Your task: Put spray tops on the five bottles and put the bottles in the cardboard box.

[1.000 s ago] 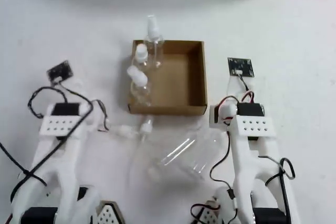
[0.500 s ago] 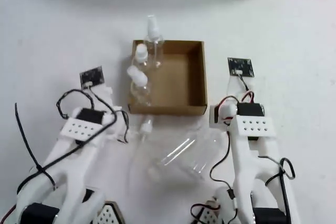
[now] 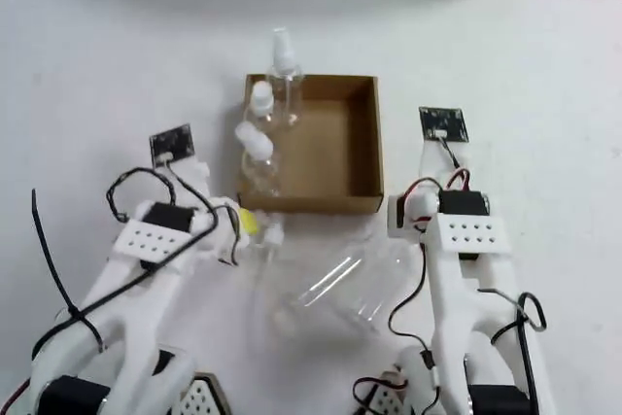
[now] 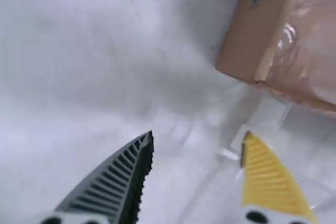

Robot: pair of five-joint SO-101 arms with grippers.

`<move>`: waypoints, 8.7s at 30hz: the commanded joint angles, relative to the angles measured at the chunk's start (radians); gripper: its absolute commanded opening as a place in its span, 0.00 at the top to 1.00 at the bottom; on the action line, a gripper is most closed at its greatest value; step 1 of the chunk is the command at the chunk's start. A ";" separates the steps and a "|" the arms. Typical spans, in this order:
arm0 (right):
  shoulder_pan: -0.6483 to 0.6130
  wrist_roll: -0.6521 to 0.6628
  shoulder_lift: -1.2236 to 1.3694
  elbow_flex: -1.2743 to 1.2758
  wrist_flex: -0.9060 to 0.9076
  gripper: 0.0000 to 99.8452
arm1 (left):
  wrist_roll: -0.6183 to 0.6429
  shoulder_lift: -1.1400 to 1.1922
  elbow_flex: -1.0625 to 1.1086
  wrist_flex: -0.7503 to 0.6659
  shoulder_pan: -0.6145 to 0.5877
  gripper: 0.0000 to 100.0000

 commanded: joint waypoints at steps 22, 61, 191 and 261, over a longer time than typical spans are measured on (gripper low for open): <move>0.005 0.015 0.001 -0.005 -0.010 0.98 | 0.008 -0.001 0.167 -0.150 0.001 0.69; 0.012 0.015 0.001 0.008 -0.030 0.98 | -0.859 -0.001 -0.026 0.058 -0.168 0.73; 0.326 0.054 0.323 -0.407 0.243 0.82 | -0.641 -0.007 0.006 -0.003 -0.174 0.67; 0.278 0.100 0.515 -0.384 0.054 0.98 | -0.634 -0.008 0.029 -0.094 -0.168 0.68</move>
